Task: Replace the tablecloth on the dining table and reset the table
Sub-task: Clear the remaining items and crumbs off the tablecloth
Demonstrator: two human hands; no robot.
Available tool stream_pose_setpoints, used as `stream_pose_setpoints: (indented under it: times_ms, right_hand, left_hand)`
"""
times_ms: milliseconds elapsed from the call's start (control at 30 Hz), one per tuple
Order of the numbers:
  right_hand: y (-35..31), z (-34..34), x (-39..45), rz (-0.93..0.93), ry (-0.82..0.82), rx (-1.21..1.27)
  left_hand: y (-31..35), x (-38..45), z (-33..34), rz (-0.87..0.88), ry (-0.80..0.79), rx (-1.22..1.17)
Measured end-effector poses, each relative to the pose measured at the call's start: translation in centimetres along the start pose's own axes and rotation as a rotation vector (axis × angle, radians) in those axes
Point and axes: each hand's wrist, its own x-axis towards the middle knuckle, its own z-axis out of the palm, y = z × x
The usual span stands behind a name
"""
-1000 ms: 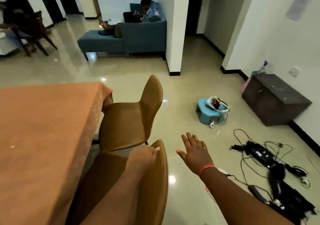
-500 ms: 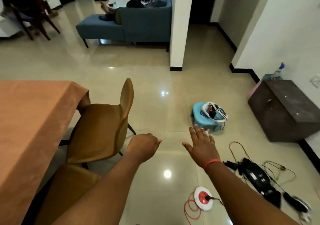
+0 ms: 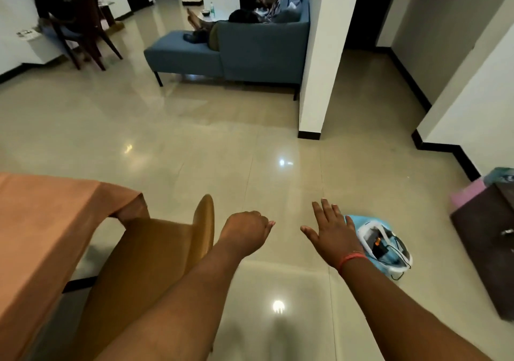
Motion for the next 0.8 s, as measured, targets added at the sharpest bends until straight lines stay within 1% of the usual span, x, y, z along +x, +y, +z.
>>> stream_pose_setpoints:
  times_ms: [200,300,433,500,600,700,800]
  right_hand:
    - [1.5,-3.3,14.0,-0.035,-0.005,-0.03]
    - [2.1,-4.1,25.4,-0.109,-0.016,-0.067]
    - [0.2,-5.4,38.5,-0.252,-0.099,-0.082]
    - [-1.7,-6.8,44.3,-0.351,-0.117,-0.114]
    - [-5.6,-8.5,51.3,-0.441,-0.125,-0.112]
    - [-11.7,-8.5,57.9,-0.583,-0.119,-0.125]
    - [-19.5,-7.5,64.1,-0.683,-0.153,-0.149]
  left_hand:
    - [-4.0,13.3,-2.1,-0.029,-0.022,-0.001]
    - [-8.1,21.8,-2.2,-0.135,-0.028,-0.009]
    - [-13.5,29.0,-2.6,-0.31,-0.056,-0.053]
    - [-16.0,31.8,-3.4,-0.404,-0.055,-0.07]
    - [-19.8,34.4,-3.9,-0.498,-0.071,-0.103]
    - [-25.4,36.5,-3.4,-0.635,-0.093,-0.141]
    - [-32.8,38.7,-2.5,-0.738,-0.074,-0.173]
